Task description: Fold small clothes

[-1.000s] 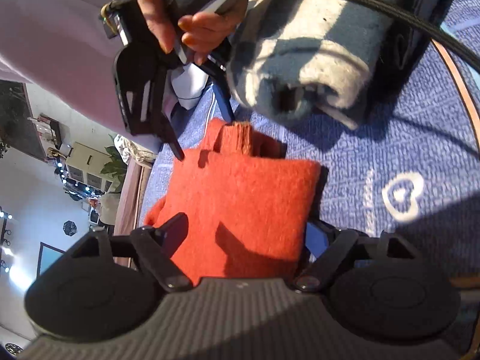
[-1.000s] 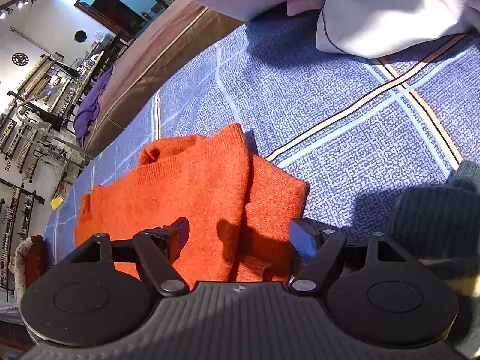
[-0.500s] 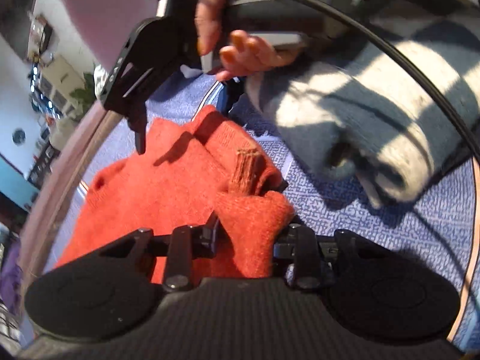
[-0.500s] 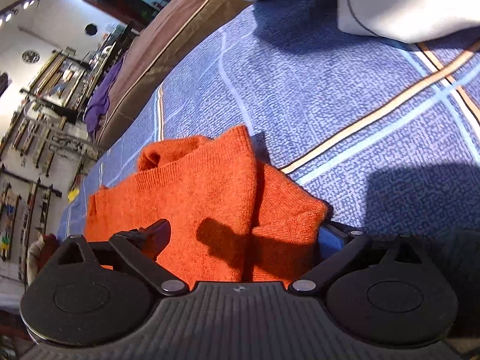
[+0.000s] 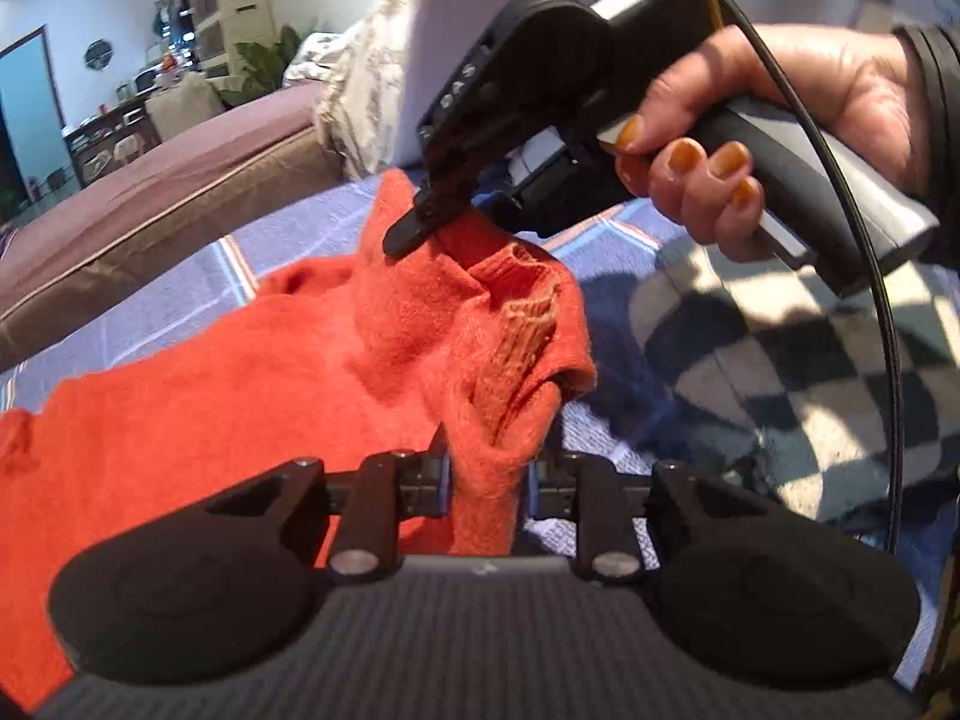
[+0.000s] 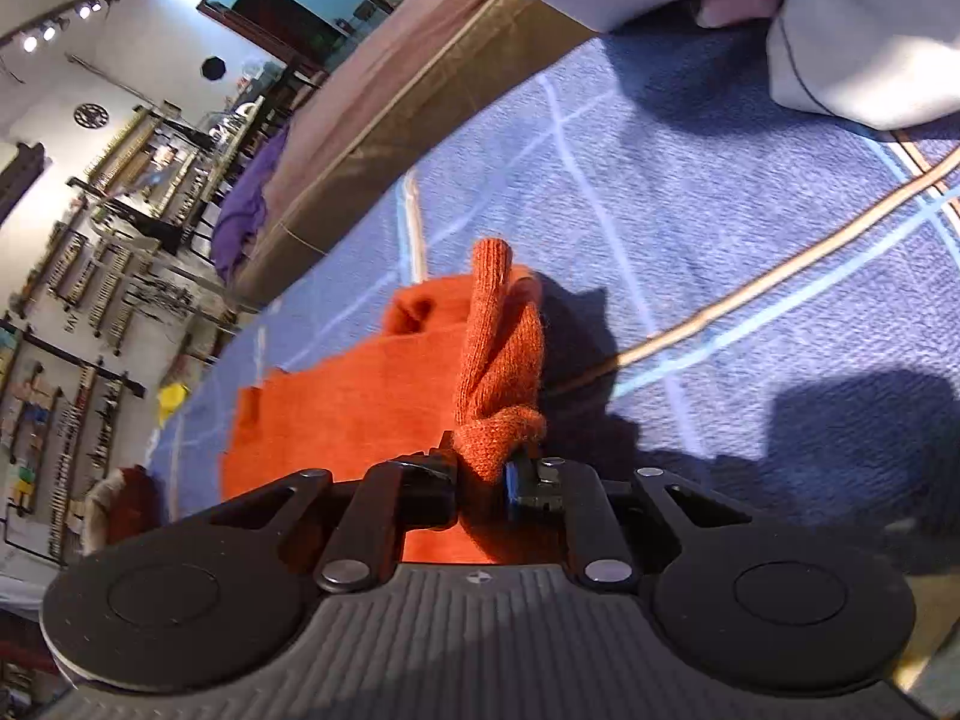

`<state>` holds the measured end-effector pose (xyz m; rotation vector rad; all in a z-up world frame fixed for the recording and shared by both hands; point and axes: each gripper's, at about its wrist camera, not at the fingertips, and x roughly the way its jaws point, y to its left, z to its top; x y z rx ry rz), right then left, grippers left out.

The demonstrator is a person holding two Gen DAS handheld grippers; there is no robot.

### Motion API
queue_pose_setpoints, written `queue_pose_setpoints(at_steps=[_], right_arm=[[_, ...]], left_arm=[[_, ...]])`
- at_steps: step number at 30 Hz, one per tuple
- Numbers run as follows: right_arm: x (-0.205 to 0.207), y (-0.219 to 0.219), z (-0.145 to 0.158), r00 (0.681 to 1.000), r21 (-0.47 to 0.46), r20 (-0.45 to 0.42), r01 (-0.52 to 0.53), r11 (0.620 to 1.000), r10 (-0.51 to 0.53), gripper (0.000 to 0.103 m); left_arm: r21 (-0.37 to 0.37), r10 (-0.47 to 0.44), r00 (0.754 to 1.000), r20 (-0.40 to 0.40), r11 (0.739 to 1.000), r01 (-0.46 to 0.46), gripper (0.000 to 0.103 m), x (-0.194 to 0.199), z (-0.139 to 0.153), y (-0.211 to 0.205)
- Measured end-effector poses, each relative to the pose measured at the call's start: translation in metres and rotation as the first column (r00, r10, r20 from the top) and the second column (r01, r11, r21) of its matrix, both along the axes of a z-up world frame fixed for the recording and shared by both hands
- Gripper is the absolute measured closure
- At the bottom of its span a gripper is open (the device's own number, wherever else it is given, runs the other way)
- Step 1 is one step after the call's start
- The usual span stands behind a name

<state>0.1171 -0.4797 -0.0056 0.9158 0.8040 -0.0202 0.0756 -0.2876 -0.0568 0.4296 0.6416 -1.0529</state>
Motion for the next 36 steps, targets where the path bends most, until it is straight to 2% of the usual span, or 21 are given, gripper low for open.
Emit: queue_pose_setpoints(at_steps=[2,4,7,11,14,16,18,22,25,27,30,33,35,36], right_arm=[[0.017,0.019,0.023,0.998,-0.004,0.049,-0.036,0.999,0.036,0.079],[0.038,0.042,0.04,0.993,-0.016,0.087,-0.083,0.996,0.084,0.079],[0.073,0.08,0.051,0.985,-0.009,0.11,-0.129,0.992,0.13,0.079],[0.13,0.137,0.051,0.974,-0.016,0.122,-0.192,0.981,0.192,0.079],[0.164,0.179,0.047,0.966,-0.014,0.107,-0.234,0.972,0.234,0.079],[0.18,0.205,0.046,0.956,-0.046,0.092,-0.277,0.96,0.28,0.079],[0.188,0.225,0.04,0.944,-0.094,0.058,-0.318,0.943,0.324,0.08],[0.192,0.242,0.015,0.948,-0.156,-0.055,-0.319,0.935,0.315,0.079],[0.192,0.244,0.001,0.955,-0.177,-0.086,-0.296,0.939,0.285,0.075],[0.189,0.241,-0.007,0.963,-0.156,-0.085,-0.268,0.951,0.257,0.064],[0.187,0.246,-0.013,0.965,-0.149,-0.073,-0.259,0.954,0.251,0.051],[0.184,0.255,-0.016,0.966,-0.15,-0.05,-0.258,0.954,0.253,0.03],[0.182,0.262,-0.016,0.968,-0.142,-0.016,-0.249,0.958,0.249,0.006],[0.182,0.263,-0.015,0.969,-0.142,-0.004,-0.246,0.959,0.248,0.002]], left_arm=[[-0.079,0.083,0.993,-0.085,0.993,-0.089,0.087,0.023,0.016,0.029],[-0.133,0.175,0.971,-0.163,0.971,-0.197,0.088,0.048,0.029,0.068],[-0.175,0.297,0.932,-0.207,0.926,-0.334,0.089,0.083,0.039,0.126],[-0.211,0.452,0.848,-0.275,0.833,-0.512,0.09,0.11,0.038,0.211],[-0.226,0.537,0.774,-0.336,0.752,-0.619,0.09,0.131,0.032,0.268],[-0.224,0.576,0.735,-0.358,0.712,-0.666,0.091,0.143,0.026,0.297],[-0.213,0.599,0.704,-0.381,0.685,-0.697,0.091,0.151,0.016,0.318],[-0.173,0.609,0.658,-0.443,0.662,-0.729,0.091,0.159,-0.011,0.344],[-0.143,0.611,0.63,-0.478,0.654,-0.743,0.092,0.162,-0.032,0.351],[-0.125,0.614,0.618,-0.491,0.652,-0.748,0.09,0.167,-0.043,0.35],[-0.123,0.62,0.623,-0.477,0.655,-0.745,0.083,0.168,-0.05,0.348],[-0.116,0.625,0.627,-0.465,0.66,-0.743,0.079,0.167,-0.052,0.347],[-0.109,0.632,0.621,-0.464,0.655,-0.748,0.073,0.165,-0.052,0.348],[-0.105,0.635,0.619,-0.463,0.654,-0.749,0.071,0.165,-0.053,0.349]])
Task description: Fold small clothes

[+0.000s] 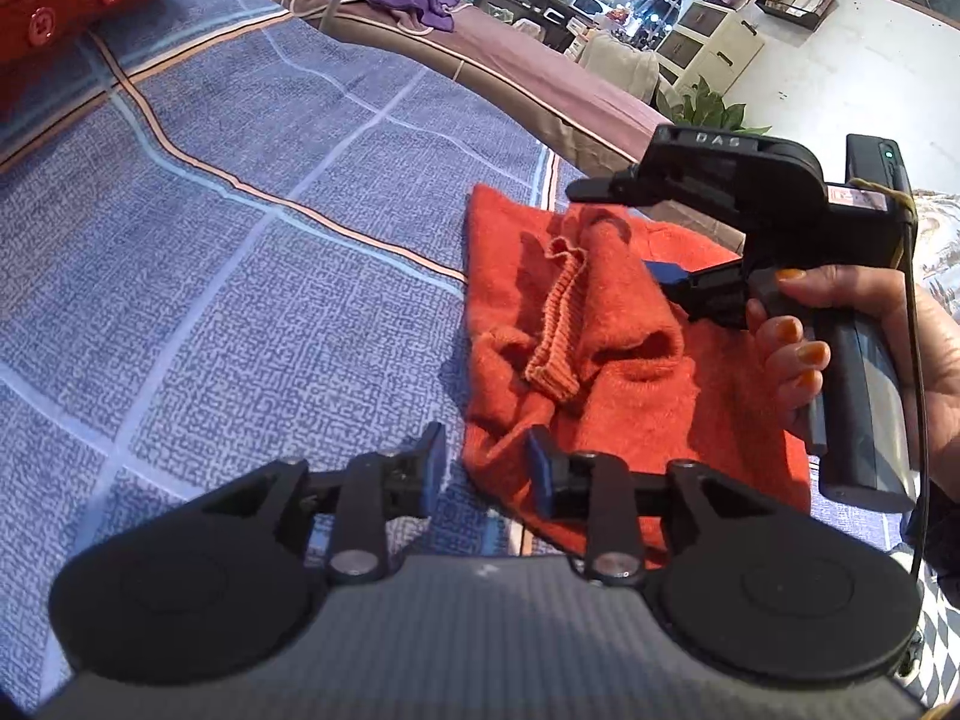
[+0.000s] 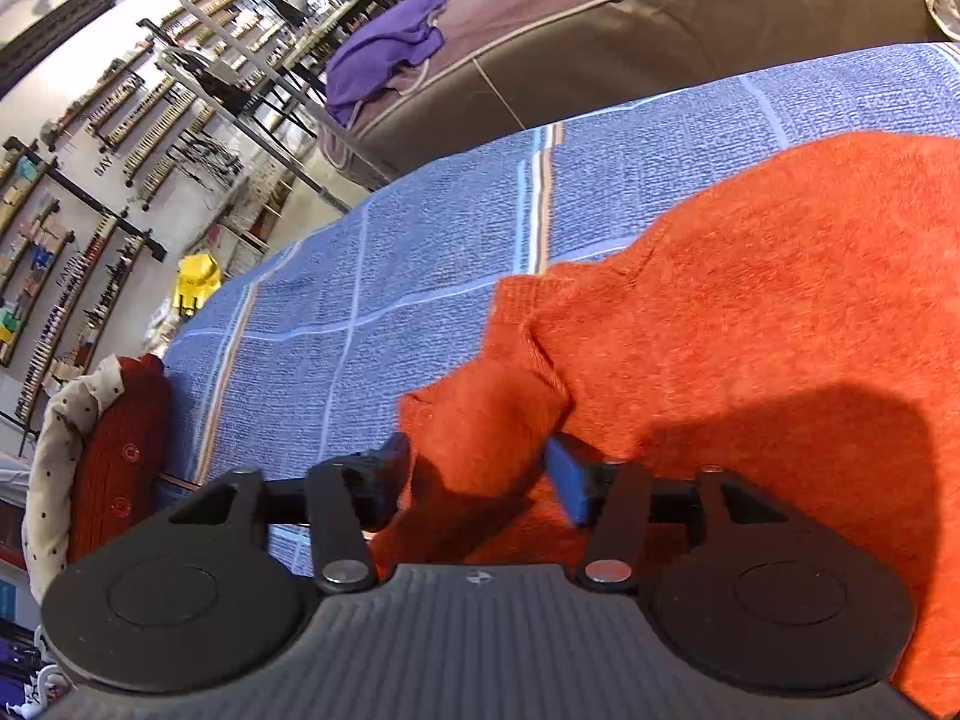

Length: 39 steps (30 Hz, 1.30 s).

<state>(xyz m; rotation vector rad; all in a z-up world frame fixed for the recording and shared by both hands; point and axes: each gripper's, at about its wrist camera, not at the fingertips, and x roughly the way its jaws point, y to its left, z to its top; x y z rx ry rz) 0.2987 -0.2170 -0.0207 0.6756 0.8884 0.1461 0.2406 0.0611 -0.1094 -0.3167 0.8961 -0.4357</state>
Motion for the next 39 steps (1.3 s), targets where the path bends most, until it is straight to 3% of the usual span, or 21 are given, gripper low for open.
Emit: queue_pose_setpoints(at_steps=[3,5,10,15,22,28,32,35,39], right_arm=[[0.0,0.006,0.008,0.999,-0.029,0.031,-0.033,0.999,0.034,0.0],[-0.006,0.007,0.017,0.996,-0.056,0.061,-0.062,0.996,0.066,0.0],[-0.044,-0.008,0.048,0.977,-0.093,0.209,-0.034,0.995,0.053,0.0],[-0.092,-0.06,0.055,0.97,-0.02,0.236,0.063,0.998,-0.057,0.0],[-0.175,-0.124,0.02,0.959,0.116,0.138,0.233,0.965,-0.248,0.0],[-0.224,-0.135,-0.015,0.938,0.255,0.08,0.307,0.917,-0.336,0.0],[-0.236,-0.125,-0.037,0.934,0.342,0.056,0.314,0.886,-0.352,0.0],[-0.238,-0.117,-0.052,0.936,0.373,0.012,0.321,0.87,-0.351,0.0],[-0.236,-0.116,-0.054,0.939,0.384,0.041,0.3,0.873,-0.341,0.0]], left_arm=[[0.022,0.012,1.0,-0.004,1.0,-0.012,0.055,-0.007,0.003,0.001],[0.03,0.026,1.0,-0.005,0.999,-0.026,0.033,-0.01,0.006,0.002],[-0.005,0.075,0.997,0.022,0.997,-0.075,0.015,-0.02,0.022,0.011],[-0.036,0.046,0.999,0.021,0.998,-0.045,0.007,-0.033,0.032,0.007],[-0.04,-0.016,1.0,-0.015,0.999,0.015,0.003,-0.05,0.03,-0.014],[-0.076,-0.066,0.994,-0.089,0.995,0.06,0.002,-0.064,0.017,-0.038],[-0.143,-0.093,0.986,-0.136,0.987,0.073,0.001,-0.071,0.002,-0.049],[-0.207,-0.085,0.978,-0.19,0.977,0.044,0.001,-0.072,-0.015,-0.051],[-0.258,-0.029,0.985,-0.172,0.966,-0.017,0.0,-0.069,-0.023,-0.045]])
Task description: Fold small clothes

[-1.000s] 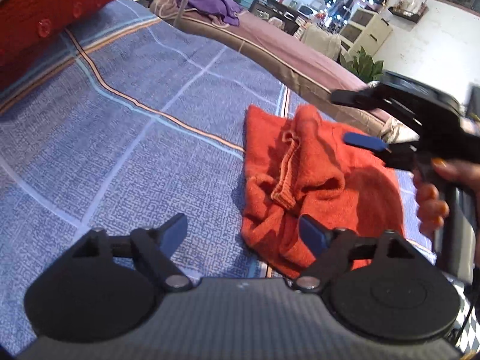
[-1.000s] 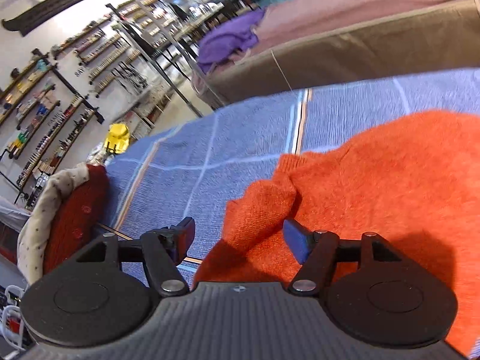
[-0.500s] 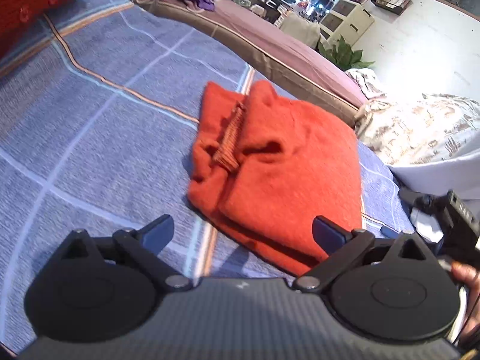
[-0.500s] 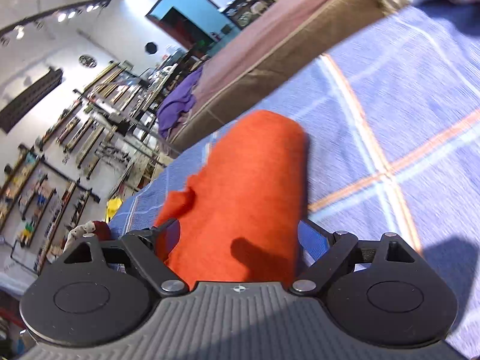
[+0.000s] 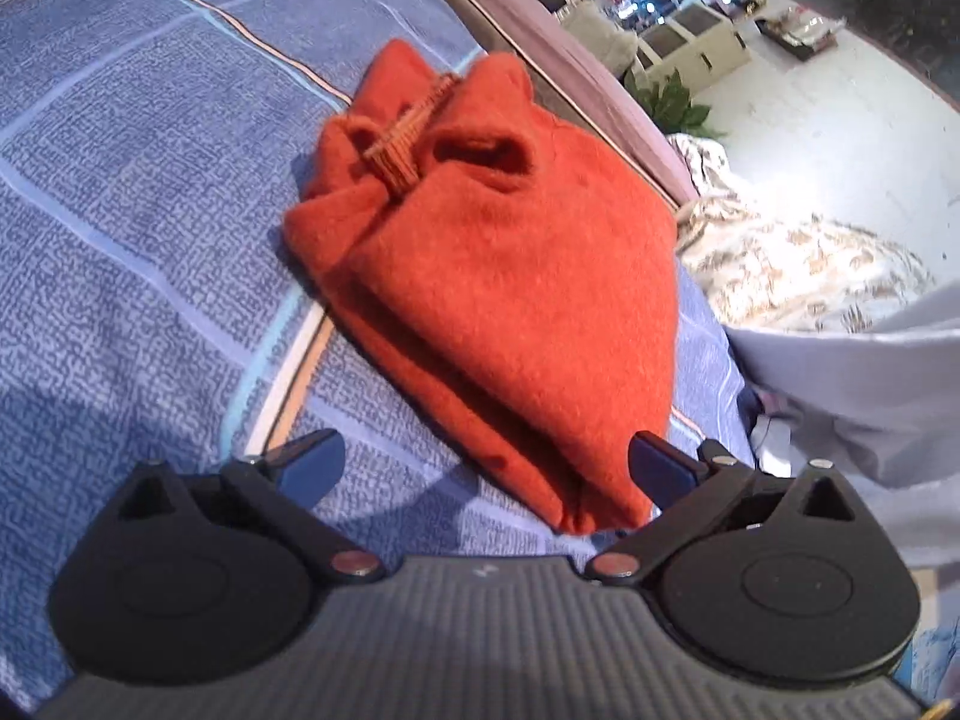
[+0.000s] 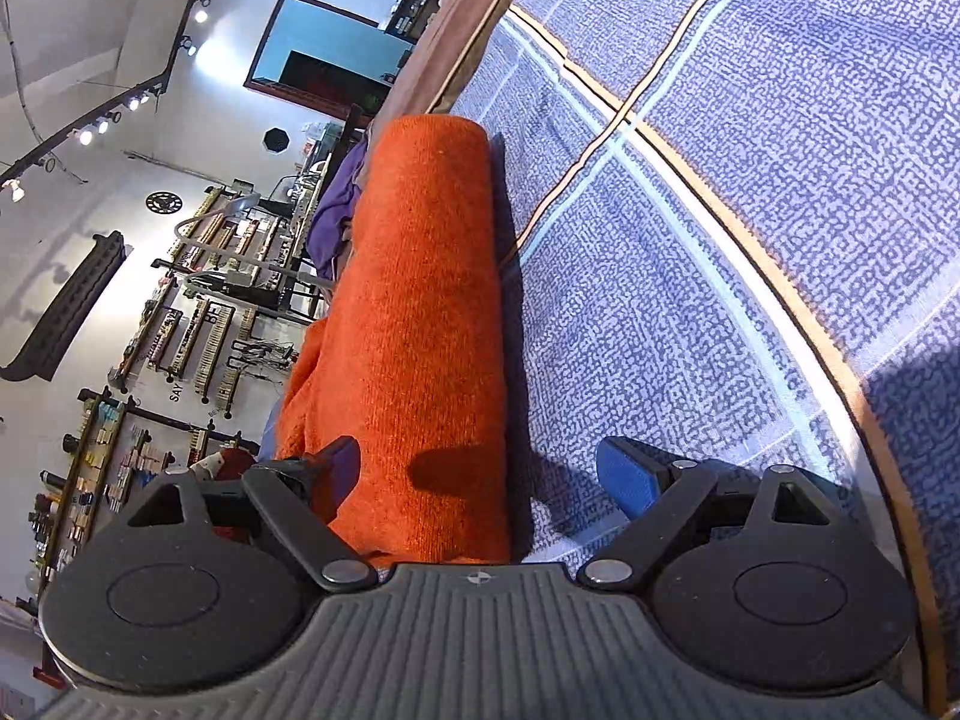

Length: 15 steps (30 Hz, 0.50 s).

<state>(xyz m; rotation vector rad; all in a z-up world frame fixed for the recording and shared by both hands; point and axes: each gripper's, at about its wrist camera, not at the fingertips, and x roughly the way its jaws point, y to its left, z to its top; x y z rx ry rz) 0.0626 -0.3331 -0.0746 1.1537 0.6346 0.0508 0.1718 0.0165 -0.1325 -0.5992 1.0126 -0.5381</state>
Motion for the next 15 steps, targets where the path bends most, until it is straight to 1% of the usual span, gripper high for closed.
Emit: queue_pose_setpoints(at_steps=[3,6,8,12,15], right_arm=[[0.013,-0.006,0.002,1.0,0.027,-0.002,-0.002,1.0,0.002,0.0],[0.026,-0.01,0.001,1.0,0.035,0.009,-0.013,0.999,0.013,0.0],[0.035,-0.009,-0.001,1.0,0.04,0.0,-0.025,0.999,0.025,0.0],[0.051,-0.005,0.001,0.999,0.055,0.014,-0.047,0.997,0.047,0.0],[0.062,-0.002,0.002,0.998,0.042,0.015,-0.058,0.997,0.058,0.0]], left_arm=[[-0.003,0.045,0.999,0.018,0.999,-0.045,0.0,0.011,-0.002,0.004],[-0.024,0.082,0.996,0.029,0.996,-0.082,0.0,0.026,-0.006,0.009],[-0.028,0.091,0.995,0.037,0.996,-0.09,0.0,0.035,-0.007,0.01],[-0.014,0.095,0.993,0.075,0.995,-0.094,0.0,0.048,-0.005,0.008],[-0.026,0.107,0.99,0.093,0.994,-0.105,0.0,0.055,-0.009,0.006]])
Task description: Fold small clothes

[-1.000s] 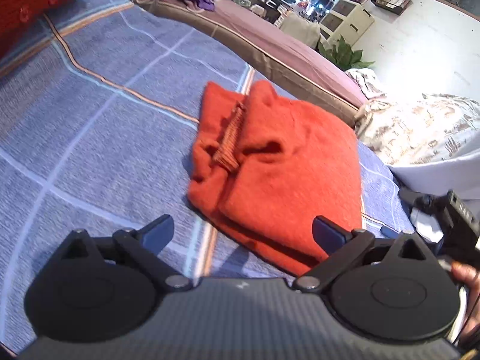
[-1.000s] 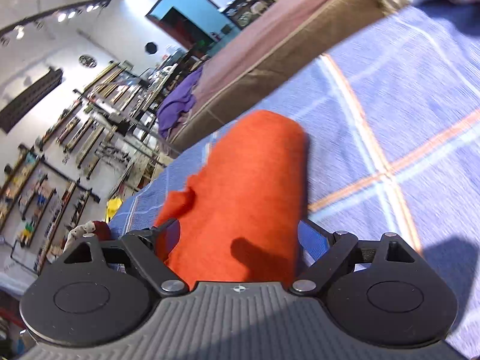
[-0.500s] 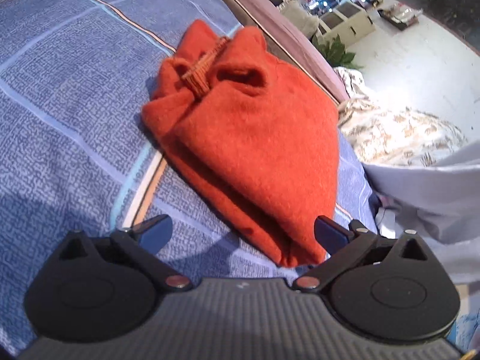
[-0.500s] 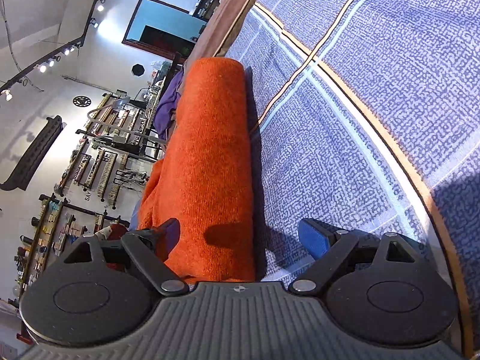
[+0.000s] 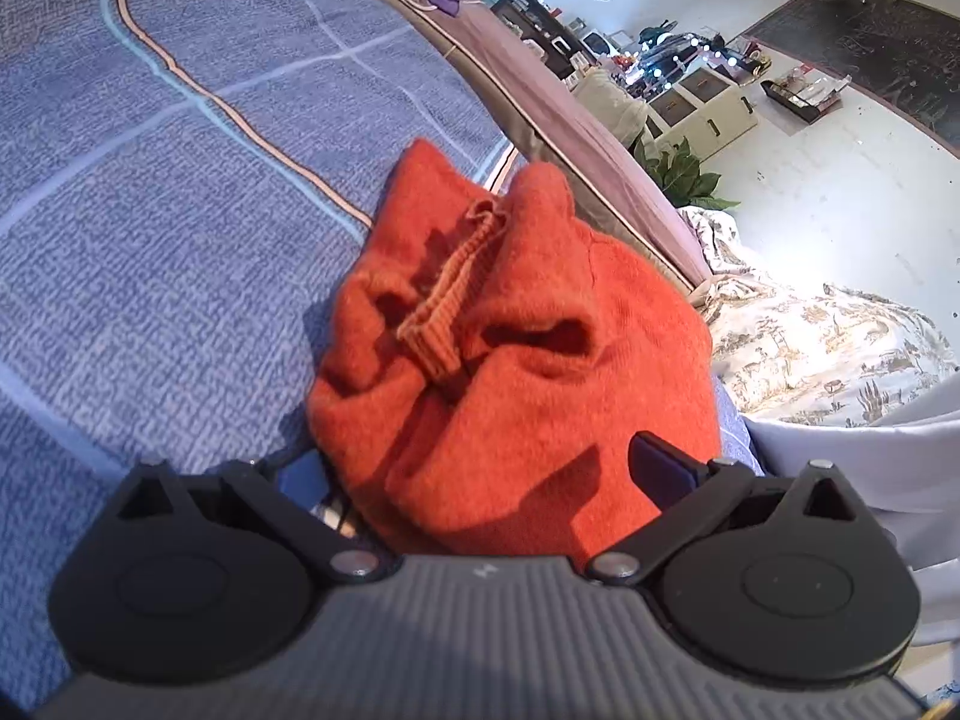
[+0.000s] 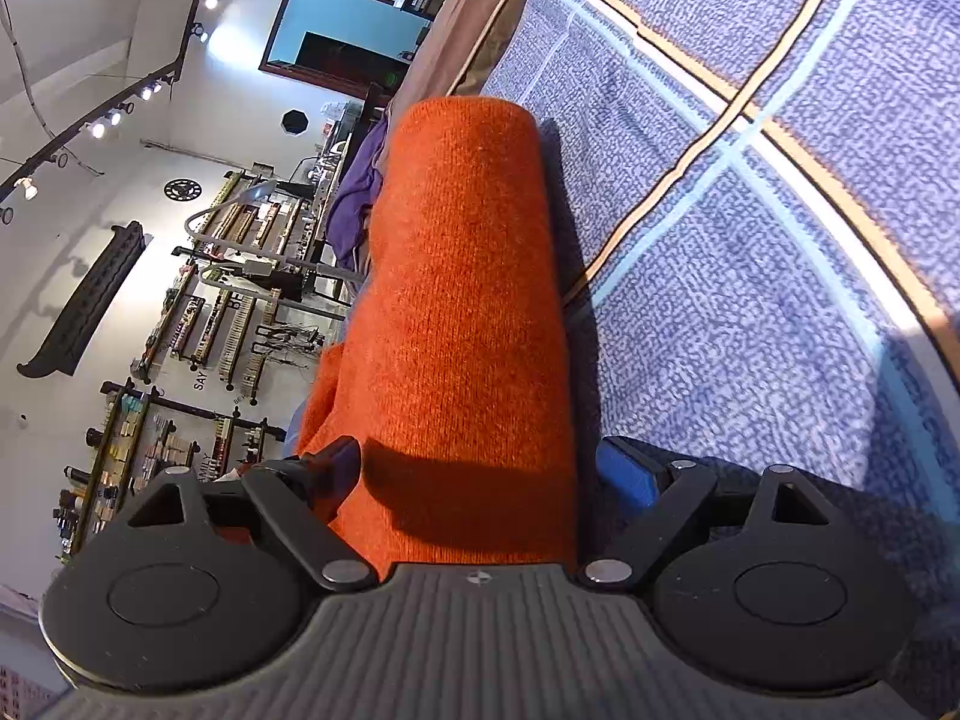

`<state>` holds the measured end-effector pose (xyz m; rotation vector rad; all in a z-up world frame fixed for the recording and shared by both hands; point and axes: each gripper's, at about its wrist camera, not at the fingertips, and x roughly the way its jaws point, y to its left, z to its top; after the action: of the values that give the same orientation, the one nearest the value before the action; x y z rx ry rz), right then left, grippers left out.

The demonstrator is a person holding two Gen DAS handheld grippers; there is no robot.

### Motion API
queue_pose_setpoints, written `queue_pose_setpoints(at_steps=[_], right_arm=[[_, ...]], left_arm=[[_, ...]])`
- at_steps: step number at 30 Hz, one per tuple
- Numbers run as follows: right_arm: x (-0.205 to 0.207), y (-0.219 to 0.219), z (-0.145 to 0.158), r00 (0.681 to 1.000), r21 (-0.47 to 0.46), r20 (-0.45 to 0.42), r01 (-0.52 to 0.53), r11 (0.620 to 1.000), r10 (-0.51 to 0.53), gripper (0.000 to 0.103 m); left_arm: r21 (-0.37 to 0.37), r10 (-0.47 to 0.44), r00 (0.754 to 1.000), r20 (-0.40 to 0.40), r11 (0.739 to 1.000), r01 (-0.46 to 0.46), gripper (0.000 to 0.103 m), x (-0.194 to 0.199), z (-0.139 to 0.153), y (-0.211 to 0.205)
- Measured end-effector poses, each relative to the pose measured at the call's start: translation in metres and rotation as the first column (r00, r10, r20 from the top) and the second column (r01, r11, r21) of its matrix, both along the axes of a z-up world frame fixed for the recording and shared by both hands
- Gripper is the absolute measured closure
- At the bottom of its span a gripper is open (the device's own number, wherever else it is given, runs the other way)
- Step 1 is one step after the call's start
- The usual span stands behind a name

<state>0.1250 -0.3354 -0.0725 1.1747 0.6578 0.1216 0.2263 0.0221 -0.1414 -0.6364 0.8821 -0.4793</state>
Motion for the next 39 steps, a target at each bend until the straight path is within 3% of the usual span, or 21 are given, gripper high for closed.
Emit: queue_pose_setpoints(at_steps=[6,12,20,23,27,30,34,39], right_arm=[[0.022,-0.001,0.0,0.999,-0.001,0.01,-0.032,0.999,0.032,0.0],[0.035,-0.002,0.005,0.997,-0.029,0.006,-0.075,0.997,0.075,0.0],[0.037,-0.001,0.0,0.995,-0.041,0.028,-0.095,0.995,0.096,0.0],[0.04,0.002,0.002,0.996,-0.06,0.019,-0.091,0.994,0.092,0.0],[0.036,0.006,0.006,0.995,-0.119,0.004,-0.1,0.988,0.101,0.005],[0.03,0.007,0.007,0.996,-0.123,0.002,-0.089,0.988,0.09,0.01],[0.019,0.013,0.011,0.998,-0.131,-0.015,-0.058,0.99,0.056,0.014],[-0.005,0.022,0.017,1.0,-0.101,-0.009,-0.012,0.995,0.011,0.016]], left_arm=[[-0.014,-0.014,1.0,0.012,1.0,0.014,0.0,0.016,0.0,-0.01],[-0.059,0.006,1.0,-0.027,0.998,-0.007,0.002,0.045,-0.002,-0.014],[-0.024,0.014,0.999,-0.031,1.0,-0.014,0.022,0.077,-0.007,-0.031],[0.027,-0.002,1.0,-0.014,1.0,0.003,0.03,0.084,-0.006,-0.038],[0.079,-0.045,0.999,0.003,0.996,0.045,0.032,0.089,-0.002,-0.046],[0.071,-0.048,0.999,-0.019,0.996,0.049,0.038,0.098,0.002,-0.05],[0.056,-0.057,0.997,-0.046,0.997,0.06,0.051,0.091,0.001,-0.039],[0.12,-0.098,0.995,-0.008,0.988,0.098,0.056,0.069,0.014,-0.037]])
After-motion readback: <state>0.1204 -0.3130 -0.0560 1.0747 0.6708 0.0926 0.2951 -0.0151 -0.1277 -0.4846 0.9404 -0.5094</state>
